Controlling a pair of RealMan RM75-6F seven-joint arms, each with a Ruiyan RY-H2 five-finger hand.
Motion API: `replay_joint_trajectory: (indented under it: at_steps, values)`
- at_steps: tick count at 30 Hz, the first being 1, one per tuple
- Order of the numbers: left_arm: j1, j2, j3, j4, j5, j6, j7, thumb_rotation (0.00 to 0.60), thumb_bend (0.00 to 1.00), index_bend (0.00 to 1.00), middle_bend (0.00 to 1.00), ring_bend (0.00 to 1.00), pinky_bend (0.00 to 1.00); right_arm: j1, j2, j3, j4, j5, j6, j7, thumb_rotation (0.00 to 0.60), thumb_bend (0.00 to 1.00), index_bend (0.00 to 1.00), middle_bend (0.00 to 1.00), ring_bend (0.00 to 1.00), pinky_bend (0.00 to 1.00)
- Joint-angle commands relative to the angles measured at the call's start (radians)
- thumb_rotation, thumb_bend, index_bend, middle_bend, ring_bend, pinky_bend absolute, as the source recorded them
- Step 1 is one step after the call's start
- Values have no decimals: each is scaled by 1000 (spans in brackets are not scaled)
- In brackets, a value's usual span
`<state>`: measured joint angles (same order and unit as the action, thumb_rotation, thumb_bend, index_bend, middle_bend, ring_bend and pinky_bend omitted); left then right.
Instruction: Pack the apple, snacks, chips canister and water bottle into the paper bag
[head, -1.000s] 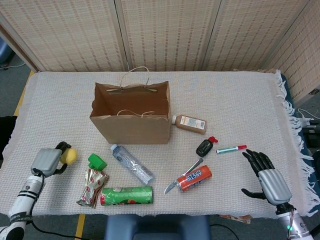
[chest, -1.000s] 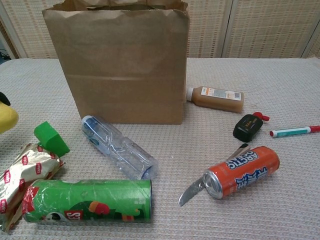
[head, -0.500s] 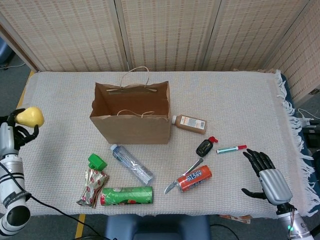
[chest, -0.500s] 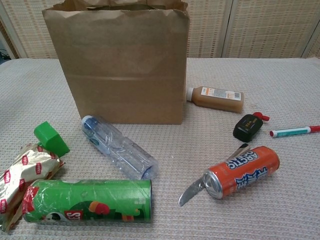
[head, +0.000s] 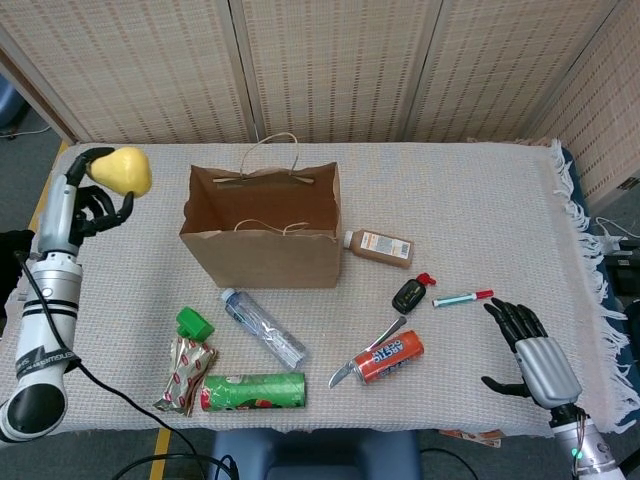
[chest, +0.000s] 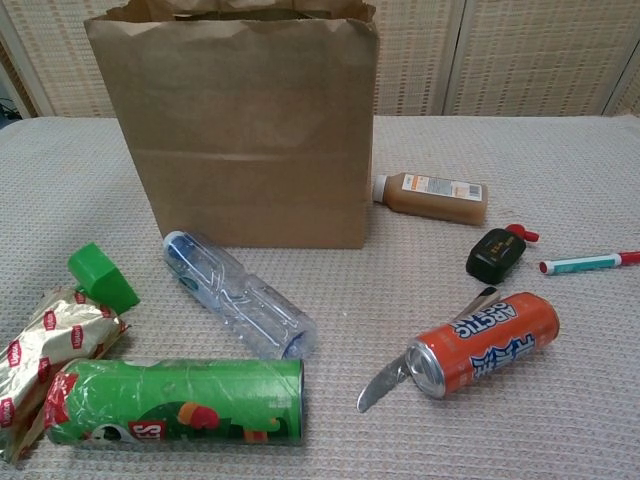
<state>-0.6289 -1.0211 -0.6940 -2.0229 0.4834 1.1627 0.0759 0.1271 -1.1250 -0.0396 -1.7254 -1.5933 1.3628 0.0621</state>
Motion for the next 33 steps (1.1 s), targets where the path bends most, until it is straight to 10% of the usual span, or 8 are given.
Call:
replay_joint_trajectory:
  at_steps: [1, 10, 17, 33]
  values:
    - [-131, -89, 82, 30, 32, 13, 146, 600, 626, 722, 660, 656, 756, 3, 4, -1, -5, 5, -9, 3, 600, 0, 0, 0, 0, 0]
    - [-350, -317, 216, 307, 74, 17, 376, 600, 590, 654, 588, 599, 721, 11, 19, -7, -24, 12, -32, 11, 600, 0, 0, 0, 0, 0]
    - [-389, -340, 254, 321, 69, -7, 439, 600, 382, 113, 10, 25, 207, 12, 33, -2, -34, 20, -32, 33, 600, 0, 0, 0, 0, 0]
    - [-247, -191, 243, 127, 173, 84, 303, 600, 400, 126, 2, 22, 197, 6, 35, -9, -33, 11, -25, 22, 600, 0, 0, 0, 0, 0]
